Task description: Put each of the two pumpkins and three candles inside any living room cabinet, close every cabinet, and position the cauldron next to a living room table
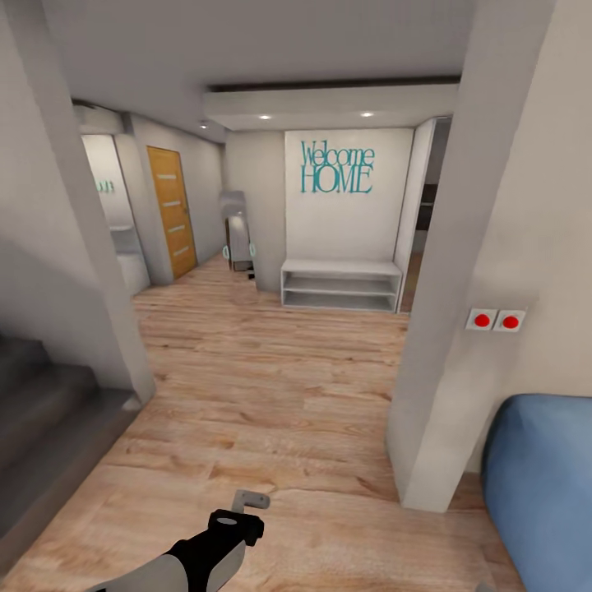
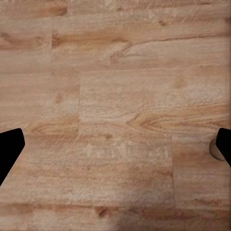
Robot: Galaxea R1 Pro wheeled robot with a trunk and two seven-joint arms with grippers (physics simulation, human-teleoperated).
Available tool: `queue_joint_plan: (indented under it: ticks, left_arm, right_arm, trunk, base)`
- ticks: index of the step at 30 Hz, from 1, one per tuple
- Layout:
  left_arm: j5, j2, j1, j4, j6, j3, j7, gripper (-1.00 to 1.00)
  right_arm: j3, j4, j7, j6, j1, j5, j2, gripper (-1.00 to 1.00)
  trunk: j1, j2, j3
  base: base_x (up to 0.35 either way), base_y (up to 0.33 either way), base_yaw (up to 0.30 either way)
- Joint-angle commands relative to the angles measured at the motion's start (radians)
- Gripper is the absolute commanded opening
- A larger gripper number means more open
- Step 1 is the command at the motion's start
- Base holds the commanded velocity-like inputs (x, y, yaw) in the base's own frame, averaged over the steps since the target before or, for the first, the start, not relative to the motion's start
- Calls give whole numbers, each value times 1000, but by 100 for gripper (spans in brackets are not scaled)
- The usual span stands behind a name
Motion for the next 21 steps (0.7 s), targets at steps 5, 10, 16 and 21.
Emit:
queue_joint_plan:
  ticks: [5, 10, 16, 21]
  left_arm:
    - [6, 1, -1, -2, 4, -8, 7, 100]
    - [6, 1, -1, -2, 3, -8, 7, 100]
    - [6, 1, -1, -2, 3, -8, 7, 100]
    - [6, 1, -1, -2, 3, -8, 6, 100]
  right_arm:
    - [-4, -2, 2, 5, -1, -6, 0, 100]
    - [-4, -2, 1, 6, -1, -6, 0, 100]
    - [-4, -2, 2, 5, 0, -6, 0, 100]
    - [-4, -2, 1, 6, -1, -6, 0, 100]
  trunk:
    - [1, -2, -2]
    - [1, -2, -2]
    - [1, -2, -2]
    - [1, -2, -2]
  base:
    - [30, -1, 0]
    - [7, 79, 0]
    - [1, 17, 0]
    - [53, 3, 0]
